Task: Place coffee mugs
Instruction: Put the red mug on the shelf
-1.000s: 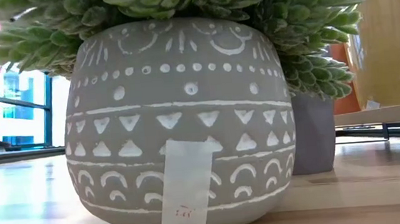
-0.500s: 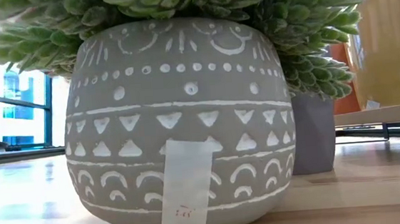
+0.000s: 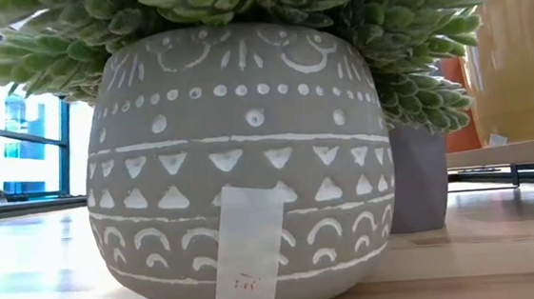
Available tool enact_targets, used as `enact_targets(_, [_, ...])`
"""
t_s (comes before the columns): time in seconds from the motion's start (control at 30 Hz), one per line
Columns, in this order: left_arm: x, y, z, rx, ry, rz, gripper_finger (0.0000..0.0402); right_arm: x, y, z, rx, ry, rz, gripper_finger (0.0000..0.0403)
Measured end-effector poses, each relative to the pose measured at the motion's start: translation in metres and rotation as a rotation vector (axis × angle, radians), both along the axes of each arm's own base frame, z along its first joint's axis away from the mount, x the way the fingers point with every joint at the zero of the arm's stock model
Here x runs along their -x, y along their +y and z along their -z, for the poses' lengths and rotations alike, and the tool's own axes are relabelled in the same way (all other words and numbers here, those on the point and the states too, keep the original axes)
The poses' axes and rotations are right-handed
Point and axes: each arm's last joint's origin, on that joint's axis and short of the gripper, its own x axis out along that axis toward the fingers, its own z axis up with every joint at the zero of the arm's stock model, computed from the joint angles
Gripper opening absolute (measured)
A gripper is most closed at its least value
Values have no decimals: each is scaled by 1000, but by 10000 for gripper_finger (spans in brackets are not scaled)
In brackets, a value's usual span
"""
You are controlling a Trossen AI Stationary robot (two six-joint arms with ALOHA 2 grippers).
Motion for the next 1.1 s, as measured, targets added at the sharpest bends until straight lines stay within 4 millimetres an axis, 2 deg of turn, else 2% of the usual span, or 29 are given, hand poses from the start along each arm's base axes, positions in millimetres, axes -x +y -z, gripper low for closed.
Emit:
enact_targets(0.23, [-23,30,36,49,87,-64,21,-3,0,-4,8,-65,38,94])
enact_targets(0.53, [-61,32,71,59,185,44,21,-5,1,-6,0,-90,42,94])
enact_targets(0.87, [-79,36,88,65,191,7,21,-5,1,-6,1,-87,38,94])
enact_targets(1.1, [-81,36,90,61,191,15,22,-3,0,-4,10,-60,36,94])
